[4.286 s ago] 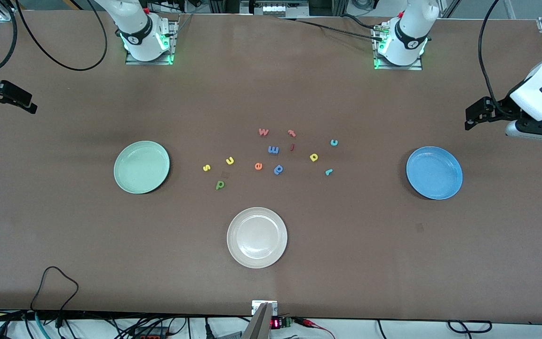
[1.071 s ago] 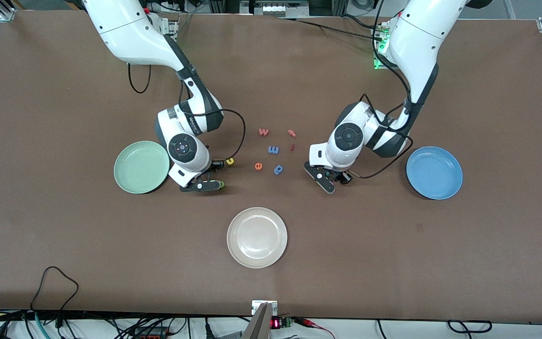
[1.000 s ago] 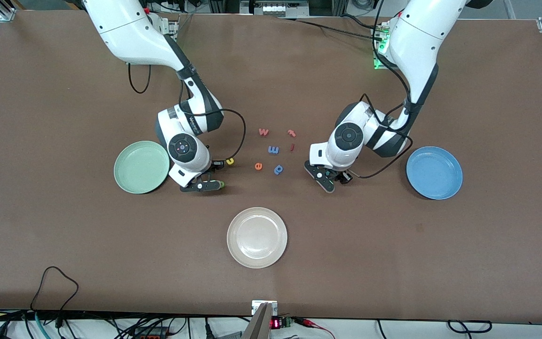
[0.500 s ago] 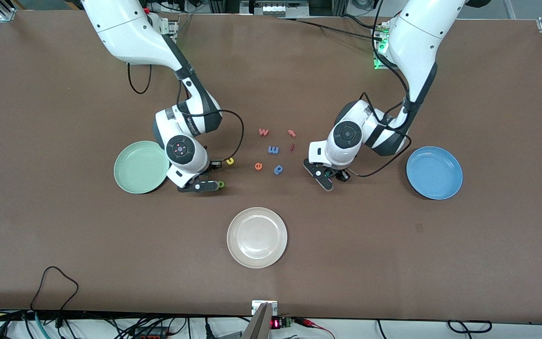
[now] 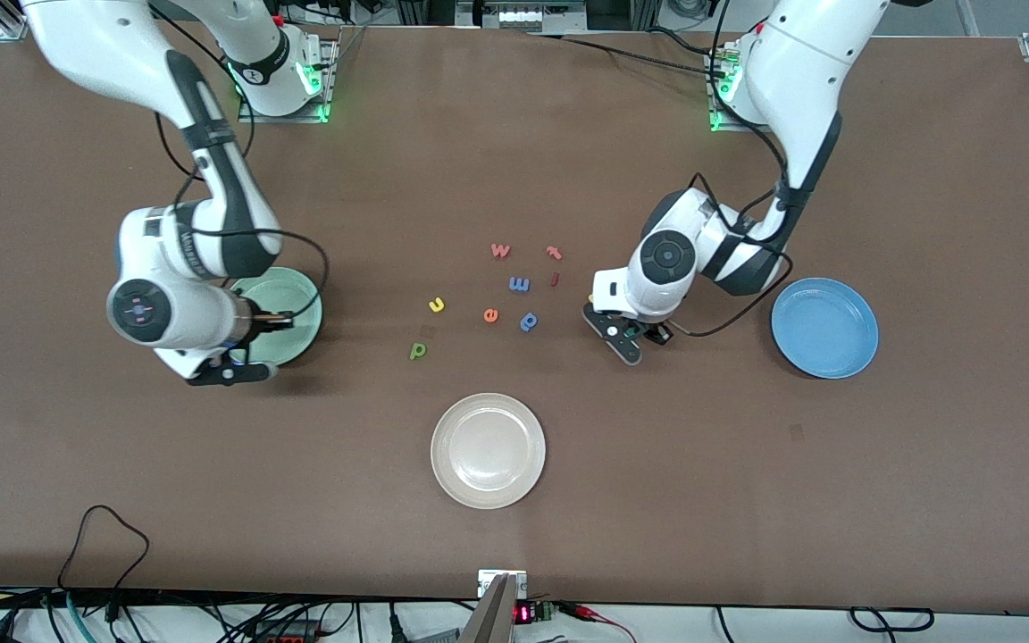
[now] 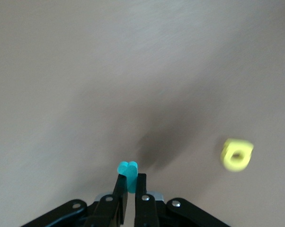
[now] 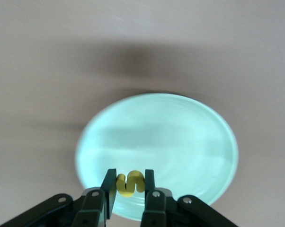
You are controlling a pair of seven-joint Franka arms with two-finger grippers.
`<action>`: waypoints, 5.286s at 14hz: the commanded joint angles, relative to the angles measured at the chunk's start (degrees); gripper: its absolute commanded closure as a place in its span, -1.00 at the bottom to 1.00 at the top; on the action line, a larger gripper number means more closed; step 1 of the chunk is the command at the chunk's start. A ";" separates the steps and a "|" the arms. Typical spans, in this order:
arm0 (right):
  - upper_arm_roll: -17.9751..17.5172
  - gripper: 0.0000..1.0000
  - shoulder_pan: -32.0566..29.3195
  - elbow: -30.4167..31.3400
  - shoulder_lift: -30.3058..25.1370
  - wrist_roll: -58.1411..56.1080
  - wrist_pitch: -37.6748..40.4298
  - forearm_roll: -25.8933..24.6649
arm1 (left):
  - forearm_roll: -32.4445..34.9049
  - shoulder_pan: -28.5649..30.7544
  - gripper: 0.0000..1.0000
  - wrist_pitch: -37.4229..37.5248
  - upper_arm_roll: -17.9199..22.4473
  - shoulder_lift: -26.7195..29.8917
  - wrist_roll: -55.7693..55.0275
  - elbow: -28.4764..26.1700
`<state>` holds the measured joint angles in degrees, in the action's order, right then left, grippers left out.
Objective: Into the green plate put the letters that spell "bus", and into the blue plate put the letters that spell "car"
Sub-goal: 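Drop the s on the green plate while the left gripper drops letter on blue plate, then grasp the green d with the right gripper while the left gripper reaches letters, then carry the d to the green plate while the left gripper moves to blue plate, then reach the right gripper to the yellow n while the left gripper grasps yellow a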
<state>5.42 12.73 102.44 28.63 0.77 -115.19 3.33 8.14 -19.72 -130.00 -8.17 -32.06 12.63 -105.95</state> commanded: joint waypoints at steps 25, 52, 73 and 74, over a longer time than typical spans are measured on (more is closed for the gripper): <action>-1.90 -0.18 18.29 -12.52 13.90 15.58 -12.52 0.62 | 2.75 22.62 -1.00 -1.10 -25.40 7.80 -47.51 -15.67; -1.90 0.80 19.96 -15.34 17.51 18.31 -14.80 0.62 | 16.99 29.96 0.77 14.32 -25.49 9.74 -31.50 -9.91; 9.44 0.78 14.25 17.09 -5.43 1.61 -16.91 -1.40 | 13.11 25.19 -1.00 8.29 -33.32 -6.96 -50.82 5.76; 9.44 0.76 14.16 17.09 -5.16 1.87 -17.17 -1.14 | 14.52 24.12 -1.00 7.32 -32.53 -7.40 -53.65 4.88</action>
<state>15.27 27.06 117.00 25.66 2.78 -131.06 2.43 20.15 6.87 -121.38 -42.32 -35.52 -34.95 -103.01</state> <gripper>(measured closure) 0.731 0.000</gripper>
